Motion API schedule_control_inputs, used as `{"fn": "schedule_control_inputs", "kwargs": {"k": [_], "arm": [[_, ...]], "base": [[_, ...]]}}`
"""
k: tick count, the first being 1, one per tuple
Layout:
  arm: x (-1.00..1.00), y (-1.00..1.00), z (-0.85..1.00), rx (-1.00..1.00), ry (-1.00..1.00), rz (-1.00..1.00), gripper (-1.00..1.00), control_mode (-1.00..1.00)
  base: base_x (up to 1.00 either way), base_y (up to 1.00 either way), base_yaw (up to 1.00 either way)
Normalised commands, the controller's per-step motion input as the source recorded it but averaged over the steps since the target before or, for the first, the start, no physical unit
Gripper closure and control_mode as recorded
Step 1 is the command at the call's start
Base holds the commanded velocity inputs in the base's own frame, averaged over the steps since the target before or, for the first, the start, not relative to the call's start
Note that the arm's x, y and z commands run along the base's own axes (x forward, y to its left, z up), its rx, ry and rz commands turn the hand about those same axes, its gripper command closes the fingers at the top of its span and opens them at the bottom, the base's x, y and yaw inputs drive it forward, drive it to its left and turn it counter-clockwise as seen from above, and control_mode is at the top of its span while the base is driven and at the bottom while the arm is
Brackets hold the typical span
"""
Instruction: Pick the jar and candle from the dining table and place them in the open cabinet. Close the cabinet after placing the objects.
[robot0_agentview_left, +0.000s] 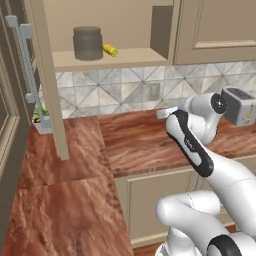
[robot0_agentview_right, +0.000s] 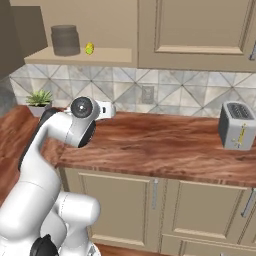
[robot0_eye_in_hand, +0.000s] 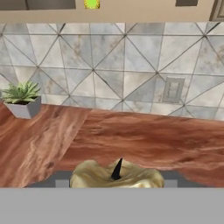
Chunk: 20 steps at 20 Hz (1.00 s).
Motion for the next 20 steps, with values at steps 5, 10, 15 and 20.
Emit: {"fn": "schedule_control_inputs", "kwargs": {"k": [5,10,15,20], "arm": [[0.00,0.00,0.00,0.00,0.00,0.00,1.00,1.00],[0.00,0.00,0.00,0.00,0.00,0.00,1.00,1.00],[0.00,0.00,0.00,0.00,0.00,0.00,1.00,1.00],[0.00,0.00,0.00,0.00,0.00,0.00,1.00,1.00]], "base": [[0.53,0.22,0.00],[0.61,0.27,0.00],[0.59,0.37,0.00],[0.34,0.42,0.00]]}}
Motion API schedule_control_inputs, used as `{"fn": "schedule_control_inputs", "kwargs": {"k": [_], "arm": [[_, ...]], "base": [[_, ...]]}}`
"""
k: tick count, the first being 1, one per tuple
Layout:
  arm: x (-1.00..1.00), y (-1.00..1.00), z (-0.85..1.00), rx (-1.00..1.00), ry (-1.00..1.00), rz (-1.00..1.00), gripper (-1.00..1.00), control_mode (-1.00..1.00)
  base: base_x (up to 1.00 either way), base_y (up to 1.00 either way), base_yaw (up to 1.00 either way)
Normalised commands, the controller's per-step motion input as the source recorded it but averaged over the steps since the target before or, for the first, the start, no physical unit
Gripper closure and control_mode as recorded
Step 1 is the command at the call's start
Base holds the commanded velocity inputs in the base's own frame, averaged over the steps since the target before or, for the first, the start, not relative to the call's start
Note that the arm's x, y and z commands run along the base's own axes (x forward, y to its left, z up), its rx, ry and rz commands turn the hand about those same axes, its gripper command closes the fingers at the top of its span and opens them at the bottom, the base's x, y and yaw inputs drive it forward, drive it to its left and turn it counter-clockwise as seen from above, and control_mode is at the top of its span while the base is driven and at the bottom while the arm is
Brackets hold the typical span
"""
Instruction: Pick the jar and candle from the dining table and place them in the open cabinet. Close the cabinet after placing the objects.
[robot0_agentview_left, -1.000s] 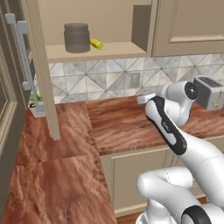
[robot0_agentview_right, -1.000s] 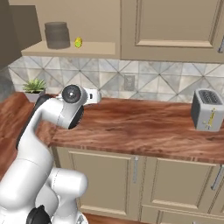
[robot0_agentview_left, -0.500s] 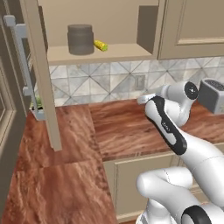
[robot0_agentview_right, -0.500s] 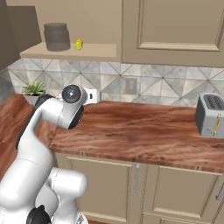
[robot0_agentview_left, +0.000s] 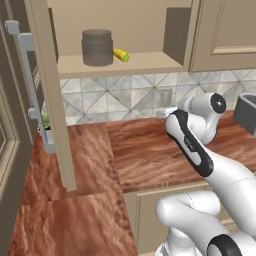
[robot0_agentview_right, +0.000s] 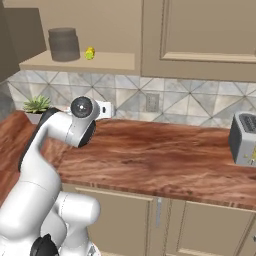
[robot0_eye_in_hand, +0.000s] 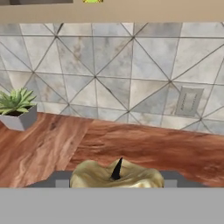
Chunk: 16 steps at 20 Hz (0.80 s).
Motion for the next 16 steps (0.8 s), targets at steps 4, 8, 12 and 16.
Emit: {"fn": "schedule_control_inputs", "kwargs": {"k": [4,8,12,16], "arm": [[0.00,0.00,0.00,0.00,0.00,0.00,1.00,1.00],[0.00,0.00,0.00,0.00,0.00,0.00,1.00,1.00],[-0.10,0.09,0.09,-0.11,-0.09,0.01,1.00,-1.00],[-0.56,0.09,0.30,-0.21,-0.28,0.04,1.00,-1.00]], "base": [[0.00,0.14,0.00],[0.00,0.10,0.00],[0.00,0.04,0.00],[0.00,0.00,0.00]]}}
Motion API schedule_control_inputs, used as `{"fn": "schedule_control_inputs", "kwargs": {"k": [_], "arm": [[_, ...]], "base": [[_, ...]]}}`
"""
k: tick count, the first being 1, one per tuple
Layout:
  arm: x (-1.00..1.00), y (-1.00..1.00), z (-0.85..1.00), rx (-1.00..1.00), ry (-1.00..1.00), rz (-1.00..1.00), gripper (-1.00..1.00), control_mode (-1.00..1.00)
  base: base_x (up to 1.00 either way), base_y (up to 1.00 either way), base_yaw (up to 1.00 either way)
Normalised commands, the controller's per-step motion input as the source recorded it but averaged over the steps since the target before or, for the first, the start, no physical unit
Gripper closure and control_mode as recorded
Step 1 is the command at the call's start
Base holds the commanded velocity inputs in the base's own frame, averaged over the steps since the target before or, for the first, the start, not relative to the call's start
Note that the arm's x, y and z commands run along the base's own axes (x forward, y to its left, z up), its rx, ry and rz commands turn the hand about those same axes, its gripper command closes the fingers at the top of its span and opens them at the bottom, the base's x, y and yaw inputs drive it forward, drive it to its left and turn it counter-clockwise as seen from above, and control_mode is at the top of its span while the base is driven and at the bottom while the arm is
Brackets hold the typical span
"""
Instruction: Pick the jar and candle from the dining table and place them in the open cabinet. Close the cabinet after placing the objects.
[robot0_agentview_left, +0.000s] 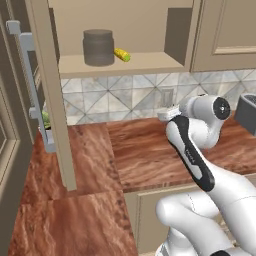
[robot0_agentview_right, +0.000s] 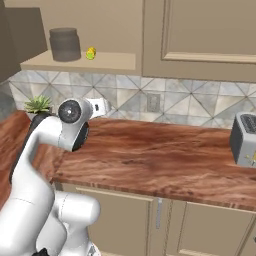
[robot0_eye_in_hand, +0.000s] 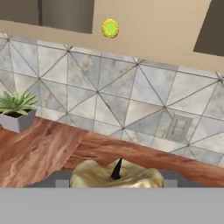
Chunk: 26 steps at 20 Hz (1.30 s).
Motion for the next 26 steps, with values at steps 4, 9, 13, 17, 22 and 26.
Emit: {"fn": "schedule_control_inputs", "kwargs": {"k": [4,9,13,17,22,26], "arm": [[-0.68,0.01,0.24,-0.25,-0.37,0.08,1.00,-1.00],[-0.13,0.00,0.52,-0.18,-0.24,0.03,1.00,-1.00],[0.01,0.00,0.70,-0.11,-0.04,0.00,1.00,-1.00],[0.06,0.00,0.52,-0.03,0.00,0.00,1.00,-1.00],[0.01,0.00,0.34,0.00,0.05,0.00,1.00,-1.00],[0.00,0.00,0.16,0.01,0.13,0.00,1.00,-1.00]], "base": [[0.00,0.00,0.00],[0.00,0.00,0.00],[0.00,0.00,0.00],[0.00,0.00,0.00],[0.00,0.00,0.00],[0.00,0.00,0.00]]}}
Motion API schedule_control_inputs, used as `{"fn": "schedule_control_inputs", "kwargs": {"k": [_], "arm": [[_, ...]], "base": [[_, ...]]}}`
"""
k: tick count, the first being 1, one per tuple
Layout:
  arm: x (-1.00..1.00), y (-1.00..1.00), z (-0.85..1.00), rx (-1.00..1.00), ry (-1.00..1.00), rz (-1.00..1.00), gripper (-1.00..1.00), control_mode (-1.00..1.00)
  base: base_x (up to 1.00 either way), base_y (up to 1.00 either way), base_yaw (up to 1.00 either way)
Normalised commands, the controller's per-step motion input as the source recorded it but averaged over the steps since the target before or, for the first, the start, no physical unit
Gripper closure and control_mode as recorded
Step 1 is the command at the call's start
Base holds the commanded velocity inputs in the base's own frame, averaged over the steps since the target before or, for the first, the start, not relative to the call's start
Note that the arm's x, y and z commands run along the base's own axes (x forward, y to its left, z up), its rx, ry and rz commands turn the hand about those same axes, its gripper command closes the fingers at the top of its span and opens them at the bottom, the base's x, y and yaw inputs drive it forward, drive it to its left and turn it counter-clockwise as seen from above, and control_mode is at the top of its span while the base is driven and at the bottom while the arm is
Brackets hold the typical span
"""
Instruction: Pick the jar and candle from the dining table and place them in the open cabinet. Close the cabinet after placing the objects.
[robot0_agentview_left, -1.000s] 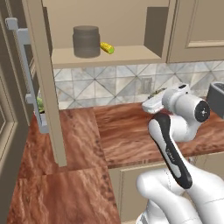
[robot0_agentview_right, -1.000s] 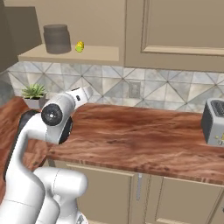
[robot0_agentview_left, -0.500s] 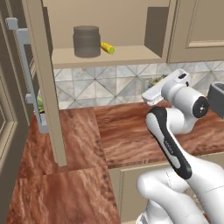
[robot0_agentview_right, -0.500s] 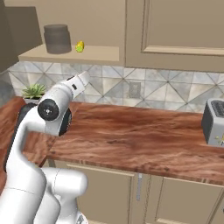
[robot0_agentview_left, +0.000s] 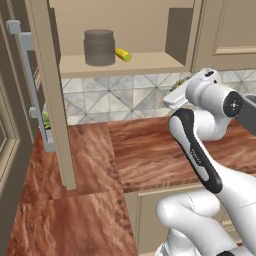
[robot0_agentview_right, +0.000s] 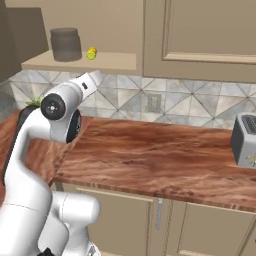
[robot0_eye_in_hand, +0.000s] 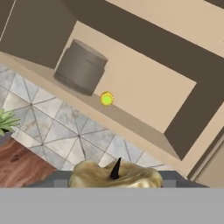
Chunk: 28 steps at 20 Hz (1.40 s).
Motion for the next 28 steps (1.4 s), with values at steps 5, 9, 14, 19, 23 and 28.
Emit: {"fn": "schedule_control_inputs", "kwargs": {"k": [5,9,14,19,23,28], "arm": [[0.01,0.00,0.23,0.00,0.16,0.00,1.00,-1.00],[0.11,0.00,0.37,0.01,0.09,-0.05,1.00,-1.00],[0.32,0.00,0.38,0.00,0.00,-0.05,1.00,-1.00],[0.25,0.00,0.05,0.03,-0.07,-0.03,1.00,-1.00],[0.17,0.00,0.00,0.22,-0.11,-0.04,1.00,-1.00],[0.08,0.00,0.00,0.18,-0.12,-0.02,1.00,-1.00]], "base": [[0.00,0.00,0.00],[0.00,0.00,0.00],[0.00,0.00,0.00],[0.00,0.00,0.00],[0.00,0.00,0.00],[0.00,0.00,0.00]]}}
